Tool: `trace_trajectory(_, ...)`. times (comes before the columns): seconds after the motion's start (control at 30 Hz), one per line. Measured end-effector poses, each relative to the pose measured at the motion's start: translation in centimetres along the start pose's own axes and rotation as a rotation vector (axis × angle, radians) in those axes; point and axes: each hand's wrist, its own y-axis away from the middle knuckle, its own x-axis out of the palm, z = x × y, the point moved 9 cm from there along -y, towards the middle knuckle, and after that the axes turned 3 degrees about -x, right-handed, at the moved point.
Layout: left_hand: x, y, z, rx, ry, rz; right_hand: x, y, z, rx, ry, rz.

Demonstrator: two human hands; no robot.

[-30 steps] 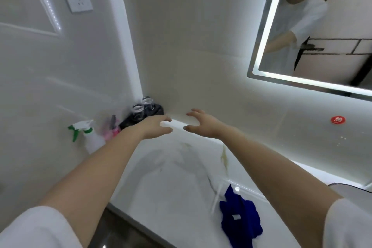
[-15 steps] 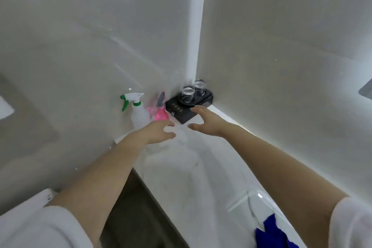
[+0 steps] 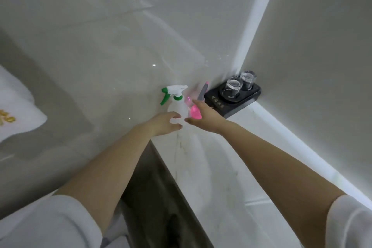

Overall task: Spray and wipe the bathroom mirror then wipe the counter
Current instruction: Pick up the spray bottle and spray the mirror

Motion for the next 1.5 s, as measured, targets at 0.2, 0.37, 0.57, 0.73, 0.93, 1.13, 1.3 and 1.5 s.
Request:
trace_trajectory(0.2,1.3,-0.3,3.9,-0.060,0.112,0.000,3.0,-3.1,-1.1,0.038,0.042,-0.020)
trace_trajectory(0.37,3.4,-0.7,6.6,-0.112,0.181,0.033,5.1,-3.6,-3.0,0.109,-0.013,-0.089)
trace_trajectory(0.57,2.6,-1.9,6.3,-0.080,0.309,-0.040,4.4,-5.6,-3.2,0.131,-0.063,-0.207)
trace_trajectory(0.73,0.4,-3.6,6.4,-0.074,0.407,-0.142,4.5,-6.8,-3.4,0.170,-0.150,-0.307)
trace_trajectory(0.93,-2.8,-5.0,5.8,-0.002,0.487,-0.252,3.8,-7.8,-3.3,0.141,-0.228,-0.391)
trace_trajectory(1.13,-5.0,-5.7,4.7,0.113,0.549,-0.320,3.2,-9.4,-2.3,0.121,-0.305,-0.399)
trace_trajectory(1.3,-5.4,-6.1,5.0,0.120,0.669,-0.382,3.8,-9.4,-1.8,0.076,-0.350,-0.409)
trace_trajectory(1.5,-5.7,-5.8,4.2,0.148,0.766,-0.373,3.1,-8.5,-2.3,0.056,-0.252,-0.412)
